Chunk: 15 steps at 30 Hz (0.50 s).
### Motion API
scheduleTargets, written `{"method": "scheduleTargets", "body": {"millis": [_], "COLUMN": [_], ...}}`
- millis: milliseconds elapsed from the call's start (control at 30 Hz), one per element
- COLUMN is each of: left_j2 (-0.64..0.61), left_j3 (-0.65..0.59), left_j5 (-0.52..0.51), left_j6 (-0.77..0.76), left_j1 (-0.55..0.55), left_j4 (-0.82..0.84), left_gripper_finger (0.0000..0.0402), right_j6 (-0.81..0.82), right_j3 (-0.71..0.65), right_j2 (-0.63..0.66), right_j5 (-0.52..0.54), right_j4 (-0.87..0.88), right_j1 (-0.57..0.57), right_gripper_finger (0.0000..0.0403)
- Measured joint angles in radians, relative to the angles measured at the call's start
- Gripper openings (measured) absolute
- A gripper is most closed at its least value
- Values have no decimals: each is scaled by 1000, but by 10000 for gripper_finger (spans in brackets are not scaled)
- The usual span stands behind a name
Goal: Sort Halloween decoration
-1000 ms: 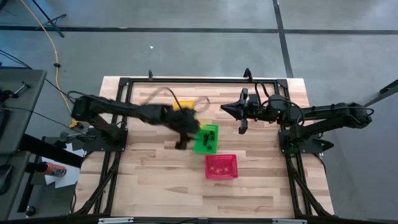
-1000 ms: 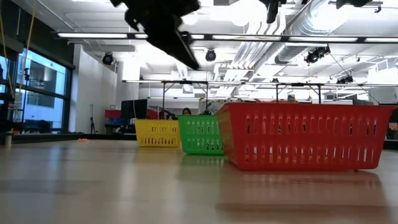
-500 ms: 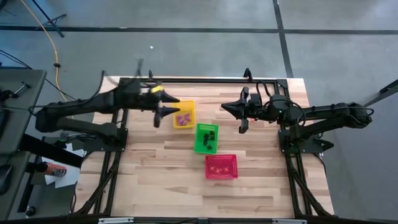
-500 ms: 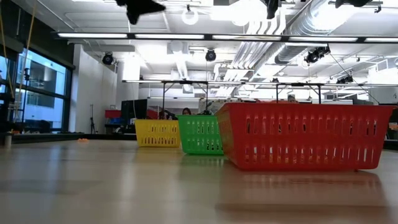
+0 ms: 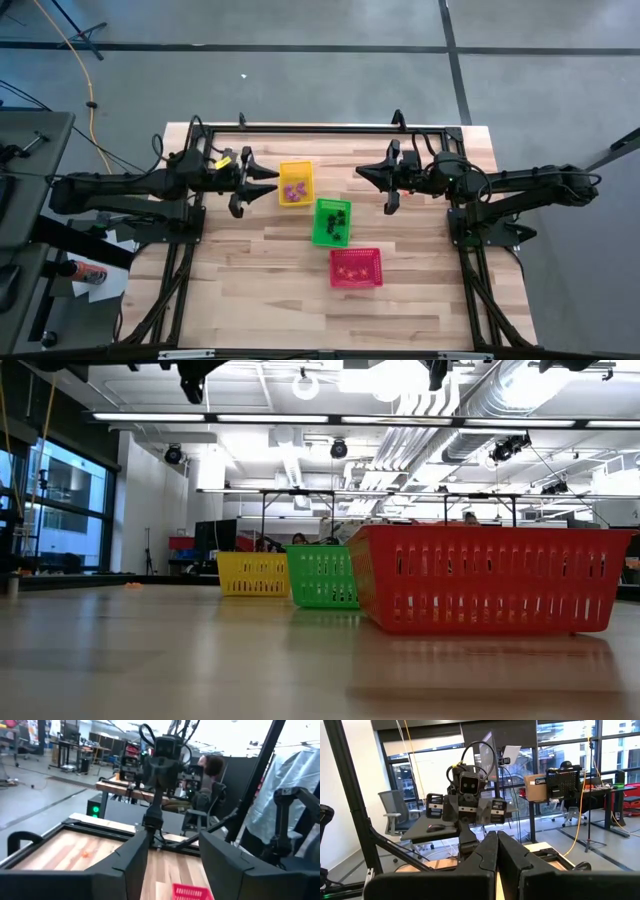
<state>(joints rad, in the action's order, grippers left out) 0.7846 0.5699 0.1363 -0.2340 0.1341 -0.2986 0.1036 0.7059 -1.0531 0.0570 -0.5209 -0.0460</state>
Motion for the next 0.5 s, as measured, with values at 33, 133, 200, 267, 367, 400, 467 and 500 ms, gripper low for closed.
{"method": "scheduleTargets", "body": {"millis": [33, 133, 200, 267, 367, 400, 467, 500], "left_j2": [1, 1, 2, 1, 2, 2, 2, 2], "left_j3": [-1, -1, -1, -1, -1, -1, -1, -1], "left_j5": [-1, -5, -5, -6, -6, -6, -6, -6], "left_j6": [0, 15, 39, 71, 111, 119, 124, 124], "left_j1": [-3, -6, -6, -6, -6, -6, -6, -6], "left_j4": [3, -1, 0, 1, 3, 3, 3, 3], "left_gripper_finger": [159, 132, 104, 69, 16, 8, 10, 11], "right_j6": [0, 0, 0, 0, 0, 0, 0, 0], "right_j3": [0, 0, 0, 0, 0, 0, 0, 0], "right_j2": [0, 0, 0, 0, 0, 0, 0, 0], "right_j5": [0, 0, 0, 0, 0, 0, 0, 0], "right_j4": [0, 0, 0, 0, 0, 0, 2, 4], "right_j1": [0, 0, 0, 0, 0, 0, 0, 0], "right_gripper_finger": [0, 0, 0, 0, 0, 0, 0, 0]}}
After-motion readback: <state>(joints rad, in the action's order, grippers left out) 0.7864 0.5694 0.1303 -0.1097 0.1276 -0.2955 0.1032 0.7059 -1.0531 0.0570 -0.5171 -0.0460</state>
